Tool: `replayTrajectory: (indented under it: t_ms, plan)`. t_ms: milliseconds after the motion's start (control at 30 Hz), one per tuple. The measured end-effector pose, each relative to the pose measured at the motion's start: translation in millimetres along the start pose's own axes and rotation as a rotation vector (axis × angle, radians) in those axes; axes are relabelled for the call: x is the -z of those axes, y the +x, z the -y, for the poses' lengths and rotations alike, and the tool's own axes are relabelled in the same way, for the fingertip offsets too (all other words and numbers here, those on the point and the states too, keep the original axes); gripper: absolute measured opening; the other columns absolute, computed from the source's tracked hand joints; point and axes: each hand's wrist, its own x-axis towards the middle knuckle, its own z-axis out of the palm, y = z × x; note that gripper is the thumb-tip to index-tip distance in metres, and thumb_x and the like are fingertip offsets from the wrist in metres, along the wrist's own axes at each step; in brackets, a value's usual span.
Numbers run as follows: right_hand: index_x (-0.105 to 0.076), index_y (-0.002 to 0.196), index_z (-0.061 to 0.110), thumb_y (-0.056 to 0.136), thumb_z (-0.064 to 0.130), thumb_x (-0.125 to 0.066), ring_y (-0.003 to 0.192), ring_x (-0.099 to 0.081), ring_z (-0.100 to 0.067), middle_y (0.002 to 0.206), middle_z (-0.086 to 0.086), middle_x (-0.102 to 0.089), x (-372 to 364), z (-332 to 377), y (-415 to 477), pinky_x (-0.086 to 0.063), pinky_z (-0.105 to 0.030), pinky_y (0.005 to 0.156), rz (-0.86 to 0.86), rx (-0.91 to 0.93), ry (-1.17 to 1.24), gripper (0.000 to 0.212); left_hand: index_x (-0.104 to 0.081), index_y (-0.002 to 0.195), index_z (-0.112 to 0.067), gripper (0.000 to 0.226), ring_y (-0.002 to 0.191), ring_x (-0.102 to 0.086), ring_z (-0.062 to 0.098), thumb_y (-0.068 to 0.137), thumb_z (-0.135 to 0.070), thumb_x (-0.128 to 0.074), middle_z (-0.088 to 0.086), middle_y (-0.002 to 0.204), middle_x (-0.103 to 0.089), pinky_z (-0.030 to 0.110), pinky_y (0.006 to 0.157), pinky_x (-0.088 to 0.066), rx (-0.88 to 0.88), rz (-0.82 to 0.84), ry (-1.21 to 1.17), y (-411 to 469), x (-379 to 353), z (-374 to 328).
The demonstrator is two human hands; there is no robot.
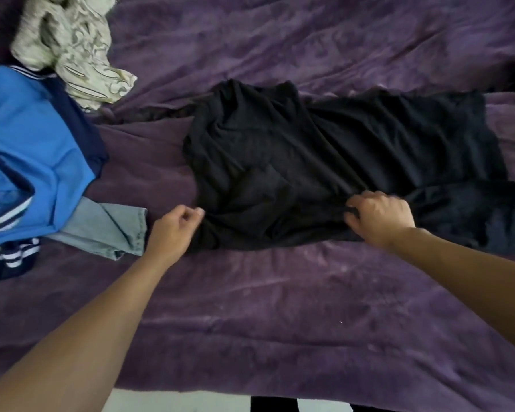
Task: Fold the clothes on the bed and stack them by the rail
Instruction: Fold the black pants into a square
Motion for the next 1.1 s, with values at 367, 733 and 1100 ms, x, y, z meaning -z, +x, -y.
replayTrajectory:
  t_ms: [367,733,1100]
  plan:
    - [-0.065,0.117,0.017,0.089,0.027,-0.063,0.108,-0.059,-0.034,0.117,-0.011,-0.065,25.0,131.6,80.2,-0.047,-0.038,0.087,-0.078,-0.122,0.514,0.030,-0.048,0.080,-0.016,0.013,0.055,-0.056,0.023,0.091,-0.019,-0.054,-0.002,0.057,-0.051,0.033,0.055,-0.037,-0.392,0.182,0.196,3.2,17.9,54.5]
    - [-0.048,0.134,0.019,0.091,0.029,-0.055,0.119,-0.044,-0.035,0.129,-0.011,-0.051,69.1,102.1,151.2,-0.047,-0.047,0.087,-0.331,0.048,0.306,0.044,-0.057,0.110,-0.017,0.024,0.094,-0.060,0.029,0.088,-0.025,-0.059,0.006,0.102,-0.061,0.037,0.066,-0.043,-0.151,-0.028,0.415,63.4,30.5,3.5]
    - [-0.051,0.133,0.015,0.089,0.027,-0.058,0.132,-0.037,-0.032,0.145,-0.011,-0.042,23.1,-34.6,133.2,-0.038,-0.053,0.098,-0.419,-0.193,0.266,0.046,-0.054,0.126,-0.013,0.046,0.120,-0.051,0.030,0.088,-0.037,-0.060,0.013,0.129,-0.057,0.033,0.099,-0.039,-0.245,-0.172,0.021,246.2,3.2,-166.8]
